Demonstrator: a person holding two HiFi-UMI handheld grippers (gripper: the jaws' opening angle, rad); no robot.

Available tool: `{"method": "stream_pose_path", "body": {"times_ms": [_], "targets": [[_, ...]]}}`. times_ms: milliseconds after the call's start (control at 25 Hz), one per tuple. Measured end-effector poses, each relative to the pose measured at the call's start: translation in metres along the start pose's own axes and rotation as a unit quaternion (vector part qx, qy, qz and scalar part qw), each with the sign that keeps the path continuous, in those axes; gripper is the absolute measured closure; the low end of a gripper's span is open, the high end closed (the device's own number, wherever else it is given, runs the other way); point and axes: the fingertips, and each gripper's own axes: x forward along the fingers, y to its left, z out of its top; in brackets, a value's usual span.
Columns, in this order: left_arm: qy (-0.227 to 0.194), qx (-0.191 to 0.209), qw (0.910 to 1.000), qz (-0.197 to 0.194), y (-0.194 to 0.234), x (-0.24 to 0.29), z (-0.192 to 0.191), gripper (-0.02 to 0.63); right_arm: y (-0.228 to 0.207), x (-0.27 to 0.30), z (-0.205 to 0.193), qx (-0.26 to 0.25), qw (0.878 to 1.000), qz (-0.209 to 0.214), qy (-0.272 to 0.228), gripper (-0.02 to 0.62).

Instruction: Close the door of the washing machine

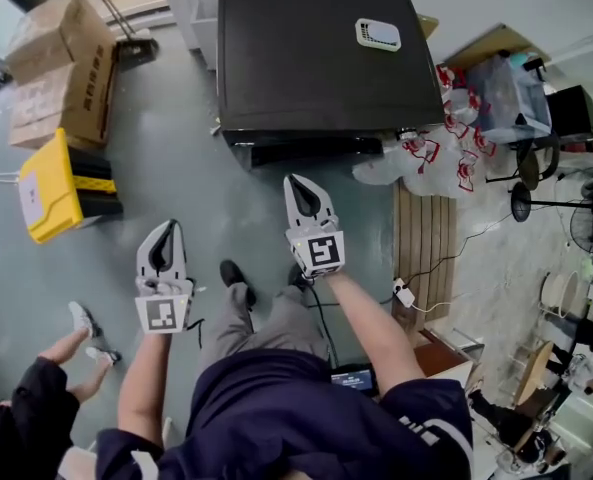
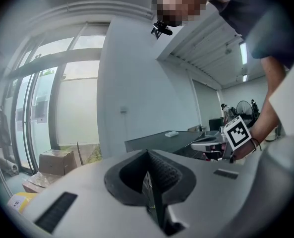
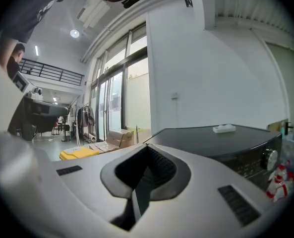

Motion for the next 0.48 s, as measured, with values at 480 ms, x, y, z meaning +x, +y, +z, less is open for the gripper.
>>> {"method": "stream_pose_path", "body": {"times_ms": [480], "targets": [[-0.047, 0.001, 0.9989, 0.007, -0.004, -0.003, 0.05, 0.583, -0.031, -0.057, 0.072, -0.006, 0.999, -0.046, -0.026, 0.575]]}}
